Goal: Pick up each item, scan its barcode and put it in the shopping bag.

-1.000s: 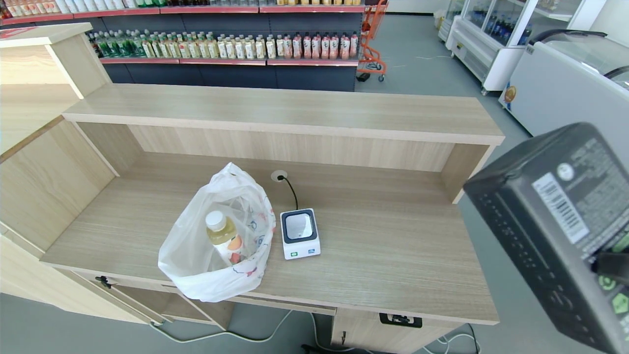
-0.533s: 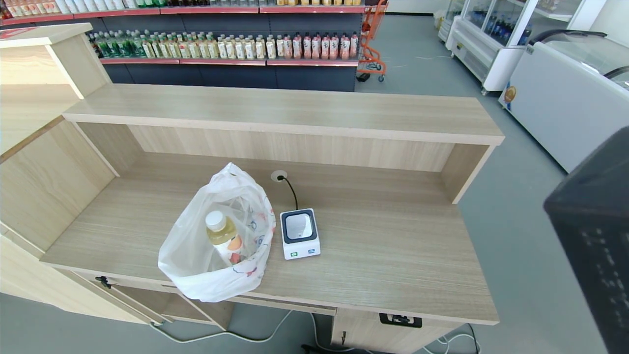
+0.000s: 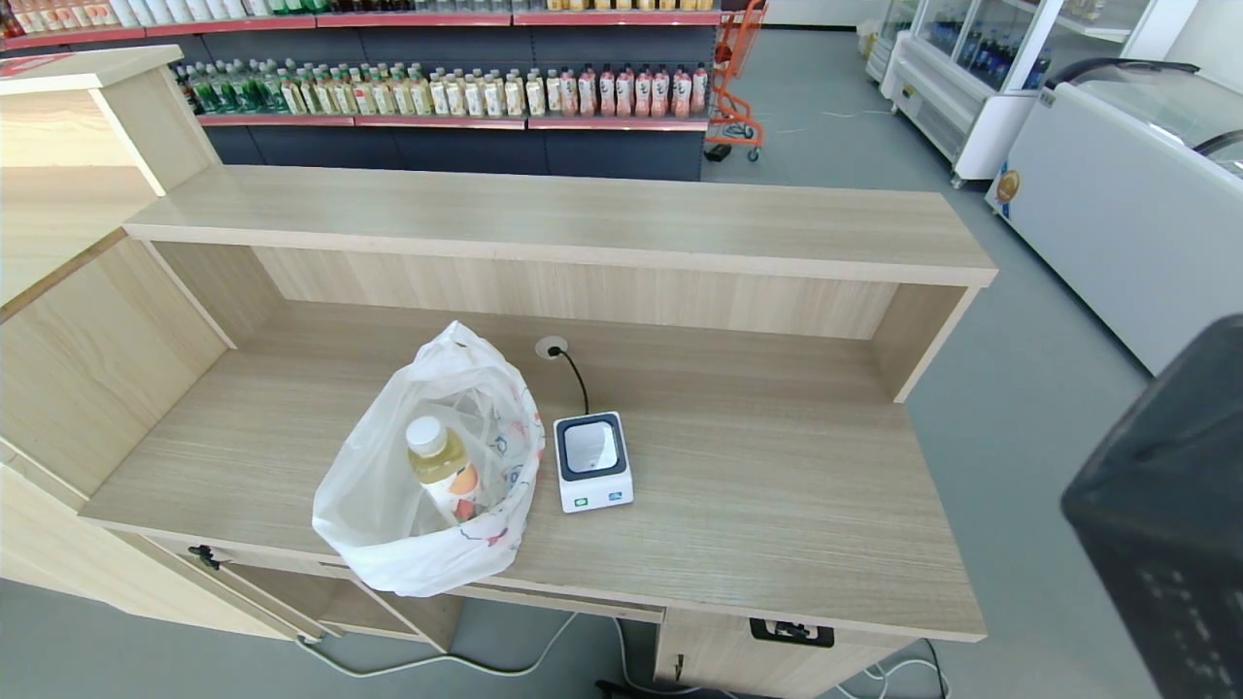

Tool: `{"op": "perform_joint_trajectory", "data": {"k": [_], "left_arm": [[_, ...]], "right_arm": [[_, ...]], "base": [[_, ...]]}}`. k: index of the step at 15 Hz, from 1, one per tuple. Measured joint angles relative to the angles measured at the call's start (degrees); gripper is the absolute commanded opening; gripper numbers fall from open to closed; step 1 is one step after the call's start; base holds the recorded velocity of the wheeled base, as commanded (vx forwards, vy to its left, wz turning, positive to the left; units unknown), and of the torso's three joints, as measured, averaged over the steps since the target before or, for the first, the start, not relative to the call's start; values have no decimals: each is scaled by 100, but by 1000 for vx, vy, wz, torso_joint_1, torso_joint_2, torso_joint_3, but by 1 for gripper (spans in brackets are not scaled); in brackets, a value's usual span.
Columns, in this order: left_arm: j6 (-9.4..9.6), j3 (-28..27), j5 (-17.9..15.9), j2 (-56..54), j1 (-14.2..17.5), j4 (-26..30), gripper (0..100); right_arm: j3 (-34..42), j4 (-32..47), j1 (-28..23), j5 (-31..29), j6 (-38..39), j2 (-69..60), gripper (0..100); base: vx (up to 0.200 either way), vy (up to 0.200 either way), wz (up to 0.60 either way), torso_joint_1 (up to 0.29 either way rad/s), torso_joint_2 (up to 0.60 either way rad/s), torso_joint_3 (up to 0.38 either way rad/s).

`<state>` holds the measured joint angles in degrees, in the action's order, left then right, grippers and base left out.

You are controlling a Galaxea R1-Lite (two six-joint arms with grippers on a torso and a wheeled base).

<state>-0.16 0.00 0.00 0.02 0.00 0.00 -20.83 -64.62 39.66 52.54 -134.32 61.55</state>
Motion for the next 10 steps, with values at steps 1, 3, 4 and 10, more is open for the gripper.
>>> {"op": "perform_joint_trajectory", "data": {"k": [1,3,4,10], "left_arm": [[2,0,0,0,0,0,100],[0,0,0,0,0,0,100],[0,0,0,0,0,0,100],[0,0,0,0,0,0,100]], "right_arm": [[0,74,39,-2,-21,13,0],[6,501,78,-7,-104,24,0],[2,756,85,-10,-123,18,0],[-13,1044,37,-10,-207,-59,0]], "base": [[0,0,0,0,0,0],[0,0,0,0,0,0],[0,0,0,0,0,0],[0,0,0,0,0,0]]}}
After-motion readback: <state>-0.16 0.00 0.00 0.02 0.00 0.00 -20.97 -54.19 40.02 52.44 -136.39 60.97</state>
